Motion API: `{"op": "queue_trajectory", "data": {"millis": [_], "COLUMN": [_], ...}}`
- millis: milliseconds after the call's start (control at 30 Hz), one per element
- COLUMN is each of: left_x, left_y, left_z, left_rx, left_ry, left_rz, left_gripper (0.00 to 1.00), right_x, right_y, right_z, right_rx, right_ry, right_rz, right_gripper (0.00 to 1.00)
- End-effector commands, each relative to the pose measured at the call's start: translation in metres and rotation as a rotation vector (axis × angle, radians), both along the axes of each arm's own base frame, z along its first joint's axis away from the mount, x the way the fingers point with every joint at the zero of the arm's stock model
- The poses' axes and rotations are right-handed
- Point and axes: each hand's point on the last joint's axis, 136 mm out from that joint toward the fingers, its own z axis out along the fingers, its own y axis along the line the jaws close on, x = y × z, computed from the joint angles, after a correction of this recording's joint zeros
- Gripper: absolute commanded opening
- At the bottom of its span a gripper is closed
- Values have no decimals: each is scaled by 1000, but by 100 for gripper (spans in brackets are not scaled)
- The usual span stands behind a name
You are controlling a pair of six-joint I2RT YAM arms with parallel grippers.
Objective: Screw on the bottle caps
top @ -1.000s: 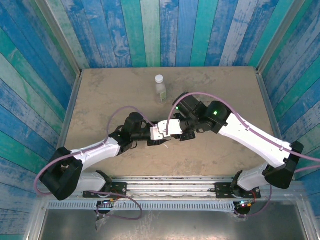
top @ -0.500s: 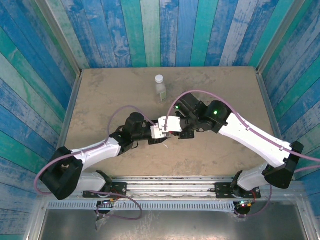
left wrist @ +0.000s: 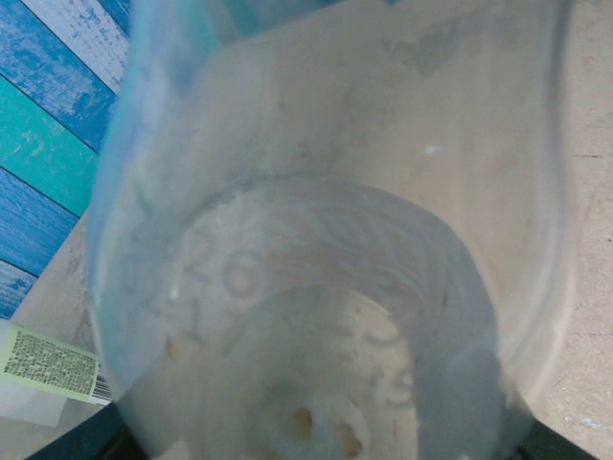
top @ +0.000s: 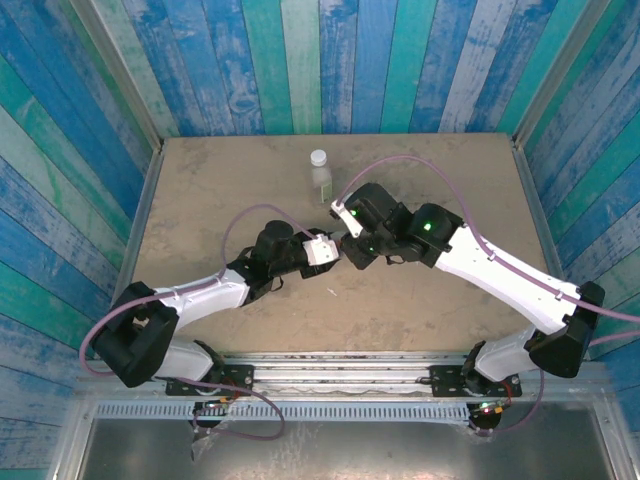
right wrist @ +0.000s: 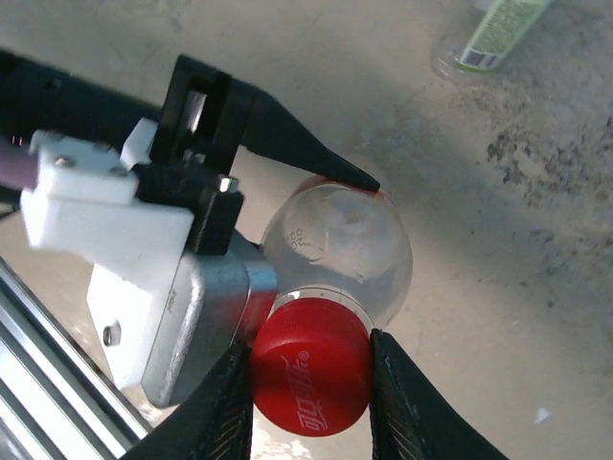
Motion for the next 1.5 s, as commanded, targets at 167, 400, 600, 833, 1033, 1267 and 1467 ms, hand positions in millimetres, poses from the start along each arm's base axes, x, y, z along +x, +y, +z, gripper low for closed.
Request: {"op": "queue_trajectory", "data": {"millis": [167, 400, 600, 833, 1033, 1267, 1467], "left_x": [6, -5, -16, -20, -22, -19, -18], "left_y": [1, 3, 9, 2, -15, -24, -29], "left_z": [17, 25, 52, 54, 60, 61, 55], "left_rx": [-60, -133, -334, -402, -388, -384, -382], "left_ry": [-47, -26, -53, 3, 51, 72, 105], "left_rz": [19, 8, 18, -40, -131, -169, -183], "left_gripper": [60, 94, 94, 99, 91, 76, 61], "right_x": [-9, 12, 18, 7, 6, 9, 11], "right_y": [5, -20, -27, -23, -21, -17, -18], "right_z": [16, 24, 36, 55, 48, 43, 41], "right_rx": [104, 43, 71, 89, 61, 49, 38], "right_ry": [32, -16, 50, 75, 107, 121, 119], "right_rz": [-22, -29, 18, 125, 151, 153, 148], "right_gripper": [1, 1, 1, 1, 1, 1, 6]}}
